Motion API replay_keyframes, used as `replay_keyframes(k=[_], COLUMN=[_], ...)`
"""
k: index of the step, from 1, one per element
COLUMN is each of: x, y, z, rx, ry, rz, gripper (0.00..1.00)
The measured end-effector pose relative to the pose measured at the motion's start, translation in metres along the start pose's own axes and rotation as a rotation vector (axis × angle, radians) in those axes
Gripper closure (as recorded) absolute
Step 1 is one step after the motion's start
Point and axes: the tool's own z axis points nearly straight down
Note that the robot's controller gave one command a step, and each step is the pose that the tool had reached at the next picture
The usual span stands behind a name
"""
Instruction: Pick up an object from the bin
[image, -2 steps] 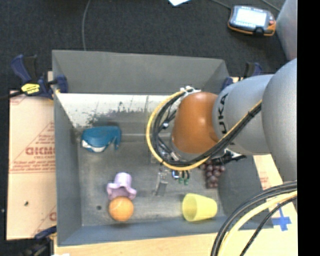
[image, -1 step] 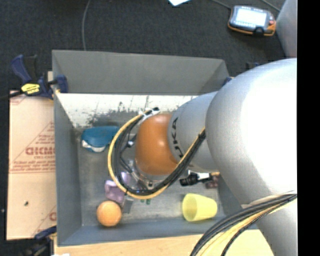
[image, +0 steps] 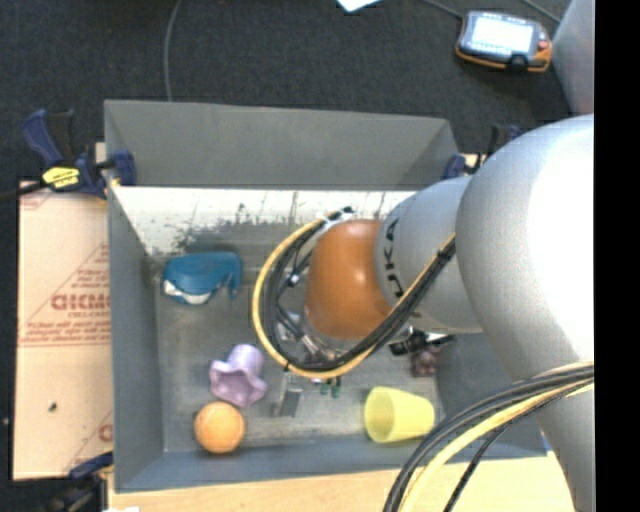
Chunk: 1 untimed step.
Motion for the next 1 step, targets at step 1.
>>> replay_keyframes(k=[1], x=[0.0076], y=[0.0002], z=[-0.0135], rx=[0.003], ry=[0.004], rz=[0.015], gripper=[0.0])
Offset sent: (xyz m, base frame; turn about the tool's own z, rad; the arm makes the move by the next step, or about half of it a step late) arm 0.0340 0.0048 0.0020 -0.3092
